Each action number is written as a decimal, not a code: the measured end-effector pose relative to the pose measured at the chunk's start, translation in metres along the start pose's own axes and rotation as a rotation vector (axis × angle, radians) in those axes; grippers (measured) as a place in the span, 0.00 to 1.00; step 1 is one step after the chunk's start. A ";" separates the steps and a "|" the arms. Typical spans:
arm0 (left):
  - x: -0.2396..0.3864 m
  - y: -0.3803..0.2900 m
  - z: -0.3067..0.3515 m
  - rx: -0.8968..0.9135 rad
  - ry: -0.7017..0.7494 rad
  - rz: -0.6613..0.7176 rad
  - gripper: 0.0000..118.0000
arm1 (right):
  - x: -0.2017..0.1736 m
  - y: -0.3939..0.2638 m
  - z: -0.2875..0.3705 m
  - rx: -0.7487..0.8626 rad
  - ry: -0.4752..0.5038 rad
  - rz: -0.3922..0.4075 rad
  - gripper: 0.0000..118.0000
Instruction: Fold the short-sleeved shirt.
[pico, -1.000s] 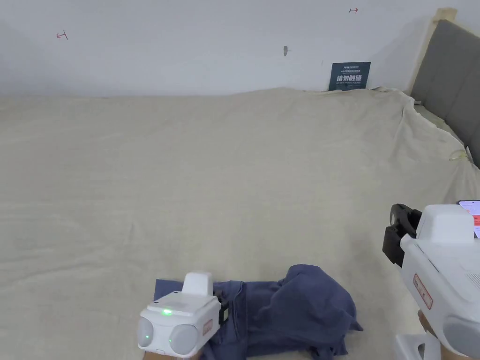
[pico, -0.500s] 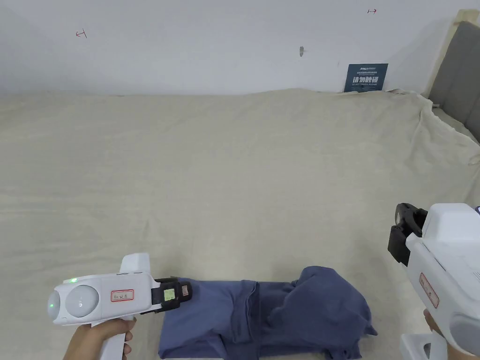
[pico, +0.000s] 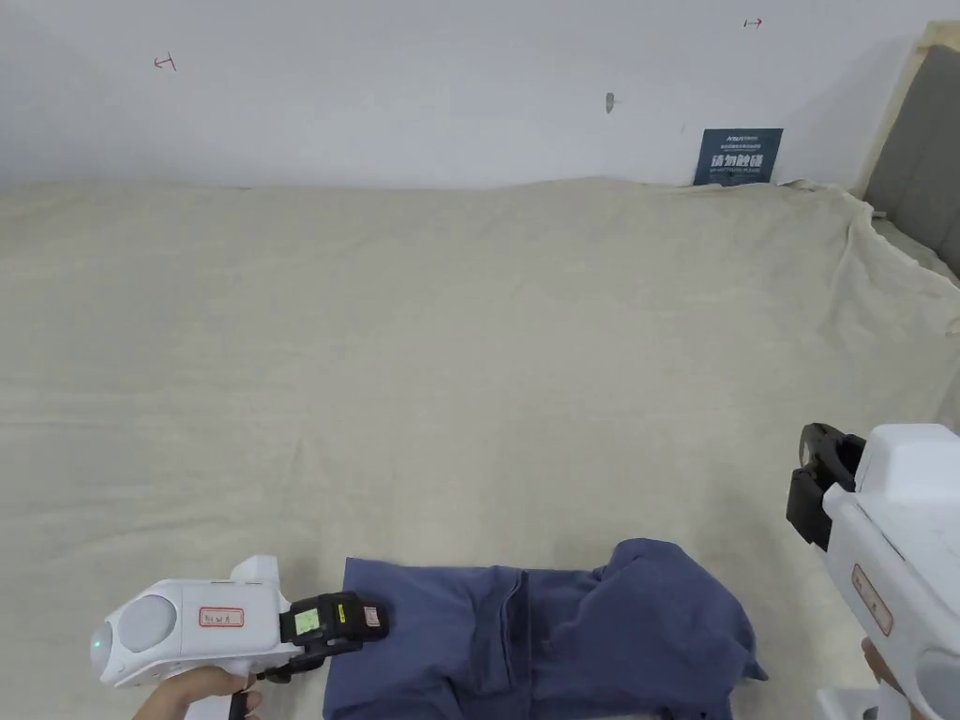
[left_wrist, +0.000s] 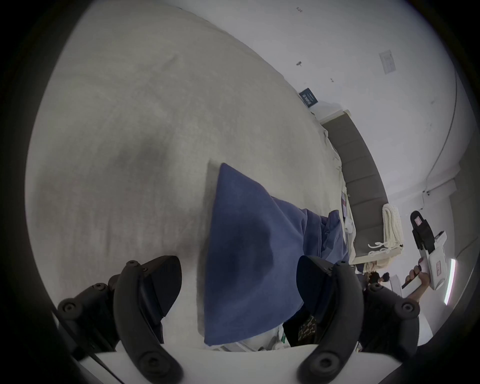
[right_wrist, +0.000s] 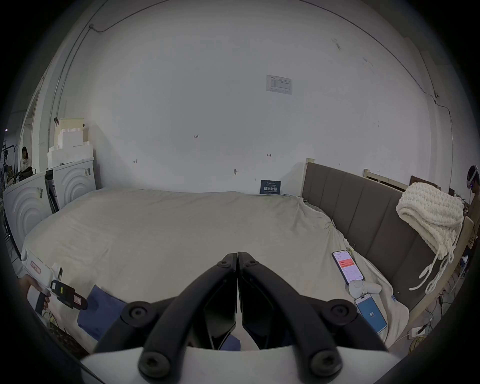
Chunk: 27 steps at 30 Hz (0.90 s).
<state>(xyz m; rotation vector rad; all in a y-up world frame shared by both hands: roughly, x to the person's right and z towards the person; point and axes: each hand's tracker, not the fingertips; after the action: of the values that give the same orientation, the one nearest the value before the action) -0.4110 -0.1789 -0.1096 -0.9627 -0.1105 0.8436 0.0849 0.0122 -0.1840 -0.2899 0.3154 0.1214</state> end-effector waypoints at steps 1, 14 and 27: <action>0.000 0.000 -0.001 0.007 -0.013 -0.019 0.81 | 0.000 0.000 0.000 -0.002 -0.003 0.002 0.00; 0.013 0.003 -0.016 -0.037 0.046 -0.141 0.22 | 0.000 -0.004 -0.006 -0.016 -0.006 -0.006 0.00; 0.028 0.001 0.025 0.033 0.090 -0.130 0.07 | -0.001 0.001 -0.007 -0.004 0.007 -0.007 0.00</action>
<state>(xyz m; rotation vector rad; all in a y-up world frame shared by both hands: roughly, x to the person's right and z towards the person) -0.4034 -0.1427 -0.1027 -0.9504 -0.0803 0.6795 0.0817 0.0108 -0.1903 -0.2956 0.3207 0.1142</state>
